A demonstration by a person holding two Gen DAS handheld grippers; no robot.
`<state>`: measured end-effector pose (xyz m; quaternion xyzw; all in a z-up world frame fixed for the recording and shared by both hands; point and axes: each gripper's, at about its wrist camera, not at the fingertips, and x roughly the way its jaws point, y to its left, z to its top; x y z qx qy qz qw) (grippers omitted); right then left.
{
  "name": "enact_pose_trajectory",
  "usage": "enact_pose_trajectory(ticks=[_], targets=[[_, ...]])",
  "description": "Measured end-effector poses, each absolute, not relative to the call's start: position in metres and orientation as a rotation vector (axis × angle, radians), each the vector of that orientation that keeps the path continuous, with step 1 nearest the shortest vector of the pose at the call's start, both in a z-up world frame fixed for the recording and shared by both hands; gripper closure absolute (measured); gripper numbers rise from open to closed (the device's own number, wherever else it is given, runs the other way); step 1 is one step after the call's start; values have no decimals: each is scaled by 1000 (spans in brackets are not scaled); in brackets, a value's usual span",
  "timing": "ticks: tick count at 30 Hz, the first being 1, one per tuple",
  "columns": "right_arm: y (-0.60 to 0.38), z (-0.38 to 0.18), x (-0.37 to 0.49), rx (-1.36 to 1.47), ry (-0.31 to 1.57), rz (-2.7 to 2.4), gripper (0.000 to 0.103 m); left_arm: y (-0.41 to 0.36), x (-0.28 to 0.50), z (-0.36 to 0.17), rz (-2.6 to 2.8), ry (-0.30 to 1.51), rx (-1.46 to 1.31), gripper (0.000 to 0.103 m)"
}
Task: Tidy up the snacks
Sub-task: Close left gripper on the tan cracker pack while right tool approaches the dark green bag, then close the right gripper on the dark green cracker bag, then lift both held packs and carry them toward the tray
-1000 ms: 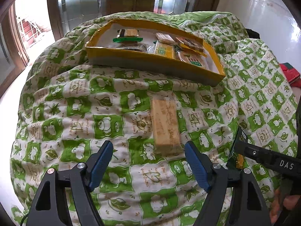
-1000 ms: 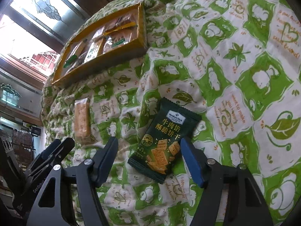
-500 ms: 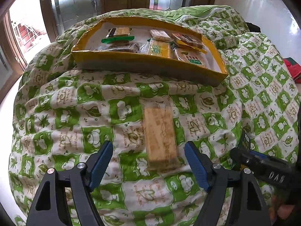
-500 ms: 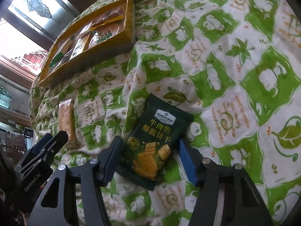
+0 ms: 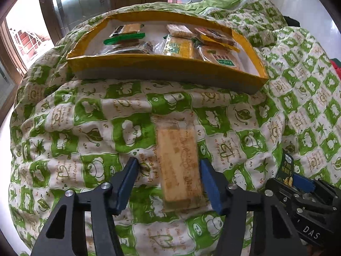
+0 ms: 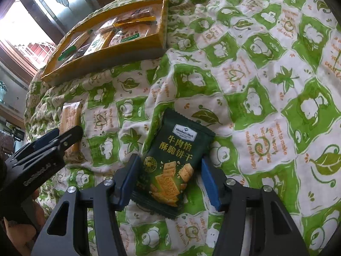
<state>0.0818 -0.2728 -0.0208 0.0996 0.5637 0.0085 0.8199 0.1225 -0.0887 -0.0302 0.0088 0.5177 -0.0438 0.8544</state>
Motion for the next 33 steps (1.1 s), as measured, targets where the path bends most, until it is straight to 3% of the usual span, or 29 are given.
enact_pose_trajectory(ticks=[7,15,33], targets=[[-271,-21,80,187,1196,18,47,-84,121,-30,-137,1097,-35,67],[-266,-16,76,228,1166,105,54,-72,104,-28,-172,1101,-89,68],[-250,-17,78,207,1157,158,54,-68,98,-33,-156,1119,-106,68]])
